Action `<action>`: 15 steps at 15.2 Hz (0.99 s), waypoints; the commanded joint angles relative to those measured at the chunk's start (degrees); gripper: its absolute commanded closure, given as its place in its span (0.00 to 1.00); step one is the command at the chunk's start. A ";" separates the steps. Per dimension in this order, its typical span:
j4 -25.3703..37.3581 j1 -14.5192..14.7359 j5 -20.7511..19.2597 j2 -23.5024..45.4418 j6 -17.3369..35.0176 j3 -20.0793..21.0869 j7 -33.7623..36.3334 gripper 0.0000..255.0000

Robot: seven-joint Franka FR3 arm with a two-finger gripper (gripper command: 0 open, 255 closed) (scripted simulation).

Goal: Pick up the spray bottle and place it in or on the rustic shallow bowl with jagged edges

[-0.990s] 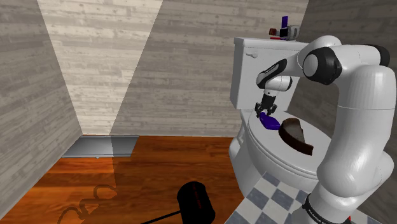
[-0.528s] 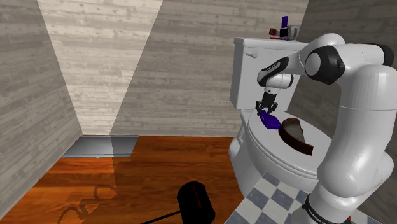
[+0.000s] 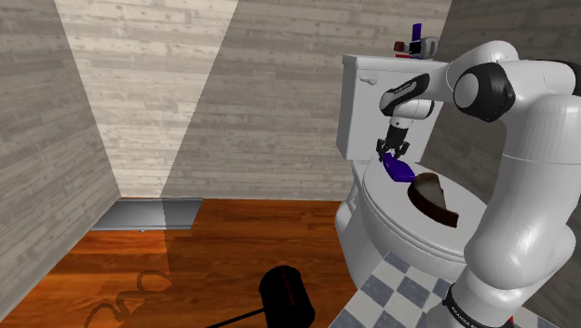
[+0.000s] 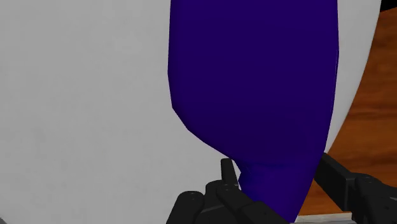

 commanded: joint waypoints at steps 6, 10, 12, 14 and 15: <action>3.00 0.31 -1.35 -2.10 -4.83 -0.35 1.17 1.00; 5.00 0.38 -1.93 -3.01 -7.61 -0.50 1.67 1.00; 6.08 0.40 -2.18 -3.40 -9.03 -0.56 1.89 1.00; 7.22 0.41 -2.40 -3.73 -10.46 -0.62 2.10 1.00; 7.81 0.41 -2.50 -3.88 -11.18 -0.64 2.19 1.00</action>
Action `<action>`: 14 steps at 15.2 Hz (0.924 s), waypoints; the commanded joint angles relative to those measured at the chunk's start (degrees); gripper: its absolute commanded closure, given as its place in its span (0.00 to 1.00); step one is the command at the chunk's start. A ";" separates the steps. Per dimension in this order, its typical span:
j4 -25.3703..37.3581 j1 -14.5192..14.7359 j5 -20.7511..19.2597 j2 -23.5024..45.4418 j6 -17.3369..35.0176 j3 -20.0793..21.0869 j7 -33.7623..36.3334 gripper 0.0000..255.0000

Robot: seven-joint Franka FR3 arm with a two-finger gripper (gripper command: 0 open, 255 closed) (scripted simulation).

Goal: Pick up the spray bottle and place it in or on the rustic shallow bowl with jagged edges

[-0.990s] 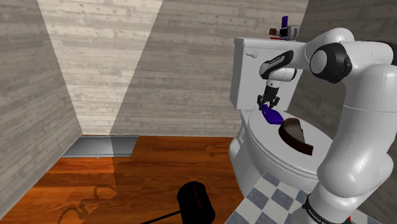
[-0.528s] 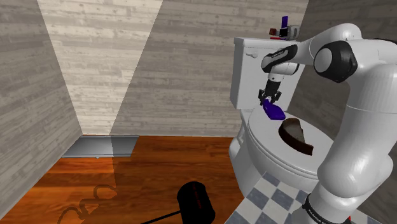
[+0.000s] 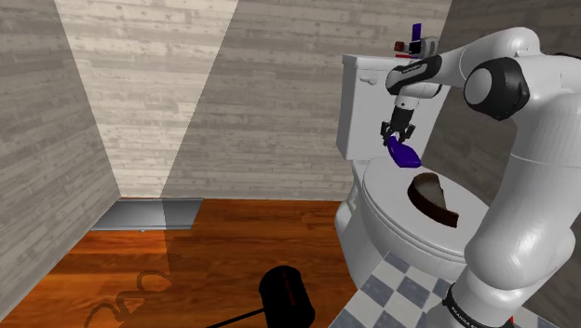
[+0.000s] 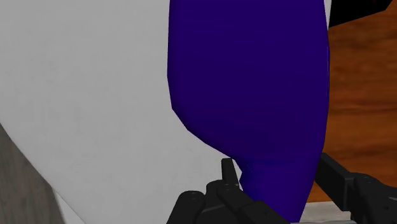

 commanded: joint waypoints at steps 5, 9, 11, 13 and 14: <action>3.79 -0.03 -0.52 -0.76 -4.46 -0.15 0.53 1.00; -4.95 1.04 -3.96 -8.51 -2.58 -0.42 1.80 1.00; -10.43 1.29 -6.26 -13.56 -1.56 -0.34 2.79 1.00; -15.53 1.17 -8.53 -18.54 -0.93 -0.09 3.83 1.00; -17.95 0.99 -9.63 -21.02 -0.75 0.09 4.34 1.00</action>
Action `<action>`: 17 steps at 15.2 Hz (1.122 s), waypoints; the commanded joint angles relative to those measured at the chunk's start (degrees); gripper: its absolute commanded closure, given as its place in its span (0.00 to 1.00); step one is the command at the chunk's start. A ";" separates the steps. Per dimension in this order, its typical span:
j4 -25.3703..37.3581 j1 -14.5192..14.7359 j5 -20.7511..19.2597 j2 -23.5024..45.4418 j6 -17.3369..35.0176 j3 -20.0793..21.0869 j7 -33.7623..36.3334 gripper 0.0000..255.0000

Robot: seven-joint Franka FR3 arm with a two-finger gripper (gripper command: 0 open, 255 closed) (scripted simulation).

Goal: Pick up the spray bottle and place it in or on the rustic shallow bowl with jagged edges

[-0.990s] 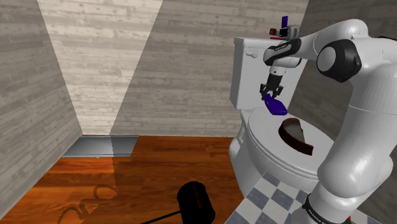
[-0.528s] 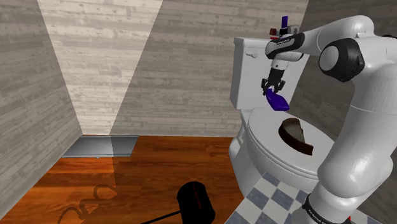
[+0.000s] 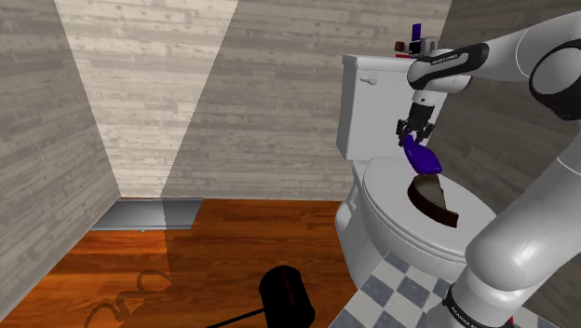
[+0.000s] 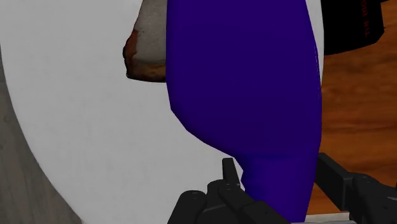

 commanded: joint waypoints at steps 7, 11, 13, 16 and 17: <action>-18.08 -3.35 -7.83 -19.90 -0.61 2.10 3.32 1.00; -23.73 -5.29 -9.86 -26.47 -1.47 2.82 3.80 1.00; -25.08 -5.37 -10.02 -26.22 0.13 2.53 3.74 1.00; -27.03 -5.45 -10.26 -25.72 2.57 2.06 3.64 1.00; -27.66 -5.47 -10.33 -25.53 3.40 1.90 3.60 1.00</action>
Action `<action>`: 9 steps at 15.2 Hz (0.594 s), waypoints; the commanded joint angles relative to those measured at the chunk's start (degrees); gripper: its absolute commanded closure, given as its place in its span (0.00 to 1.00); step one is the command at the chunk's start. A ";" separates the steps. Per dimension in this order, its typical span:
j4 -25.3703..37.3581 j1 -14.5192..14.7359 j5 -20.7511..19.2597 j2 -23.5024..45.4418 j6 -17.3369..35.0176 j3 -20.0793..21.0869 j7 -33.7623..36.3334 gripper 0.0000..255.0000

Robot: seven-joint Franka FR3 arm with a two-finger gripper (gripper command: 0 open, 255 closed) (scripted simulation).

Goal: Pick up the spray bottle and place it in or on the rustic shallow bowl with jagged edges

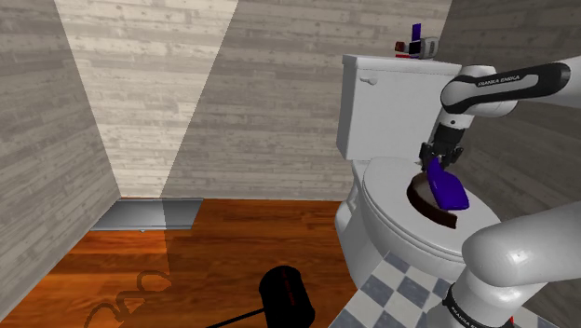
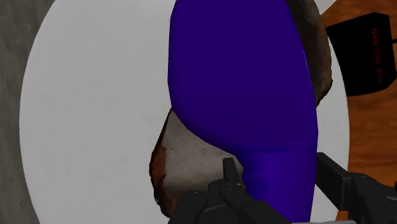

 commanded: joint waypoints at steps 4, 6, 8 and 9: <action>-3.10 -0.11 -0.38 1.00 4.08 -0.82 -0.21 1.00; -4.47 -0.12 -0.53 1.71 6.14 -1.26 -0.34 1.00; -4.47 -0.12 -0.53 1.71 6.14 -1.26 -0.34 1.00; -4.47 -0.12 -0.53 1.71 6.14 -1.26 -0.34 1.00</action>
